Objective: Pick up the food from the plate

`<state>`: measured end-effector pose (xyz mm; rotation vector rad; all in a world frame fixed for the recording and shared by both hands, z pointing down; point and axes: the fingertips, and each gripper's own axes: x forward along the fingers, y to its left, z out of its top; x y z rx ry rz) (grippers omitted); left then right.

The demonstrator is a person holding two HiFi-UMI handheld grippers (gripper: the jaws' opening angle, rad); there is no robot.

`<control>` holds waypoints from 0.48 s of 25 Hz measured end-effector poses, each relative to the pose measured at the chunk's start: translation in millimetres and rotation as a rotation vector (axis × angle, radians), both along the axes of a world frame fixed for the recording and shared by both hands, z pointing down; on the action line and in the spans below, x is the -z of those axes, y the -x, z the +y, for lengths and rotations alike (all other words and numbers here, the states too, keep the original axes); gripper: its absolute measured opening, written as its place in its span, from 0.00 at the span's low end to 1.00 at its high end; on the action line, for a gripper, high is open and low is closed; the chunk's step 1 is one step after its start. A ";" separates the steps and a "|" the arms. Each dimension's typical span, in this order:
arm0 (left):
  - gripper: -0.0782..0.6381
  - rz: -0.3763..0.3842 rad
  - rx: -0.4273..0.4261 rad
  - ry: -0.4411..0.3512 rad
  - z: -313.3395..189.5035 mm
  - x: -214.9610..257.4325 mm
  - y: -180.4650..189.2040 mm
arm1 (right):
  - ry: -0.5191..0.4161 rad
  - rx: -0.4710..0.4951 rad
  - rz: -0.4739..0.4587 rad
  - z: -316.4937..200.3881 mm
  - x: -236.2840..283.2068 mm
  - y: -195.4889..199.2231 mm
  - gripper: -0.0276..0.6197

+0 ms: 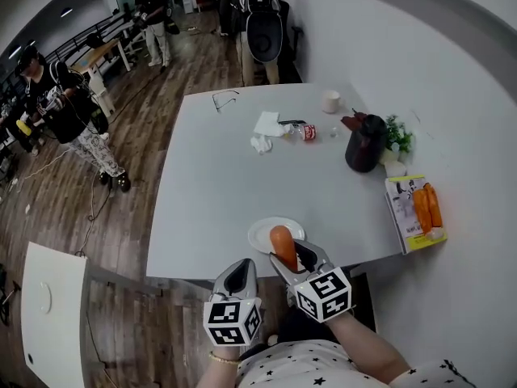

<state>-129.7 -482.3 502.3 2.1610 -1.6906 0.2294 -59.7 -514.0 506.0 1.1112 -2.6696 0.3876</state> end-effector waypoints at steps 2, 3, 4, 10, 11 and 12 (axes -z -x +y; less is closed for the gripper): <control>0.12 -0.007 -0.007 -0.013 1.0 5.0 0.9 | -0.020 -0.010 0.011 2.6 5.6 1.3 0.38; 0.12 -0.010 -0.009 -0.019 1.0 7.4 1.3 | -0.029 -0.010 0.014 3.7 8.4 2.4 0.38; 0.12 -0.012 -0.009 -0.023 0.9 9.8 1.6 | -0.035 -0.008 0.015 4.7 11.0 3.7 0.38; 0.12 -0.012 -0.001 -0.046 -1.7 19.9 5.2 | -0.060 0.004 0.014 9.1 22.3 10.9 0.38; 0.12 -0.011 0.000 -0.047 -2.5 20.6 5.7 | -0.064 0.006 0.015 9.0 23.9 11.9 0.38; 0.12 -0.010 0.000 -0.048 -3.0 21.1 5.9 | -0.066 0.008 0.014 9.0 25.1 12.5 0.38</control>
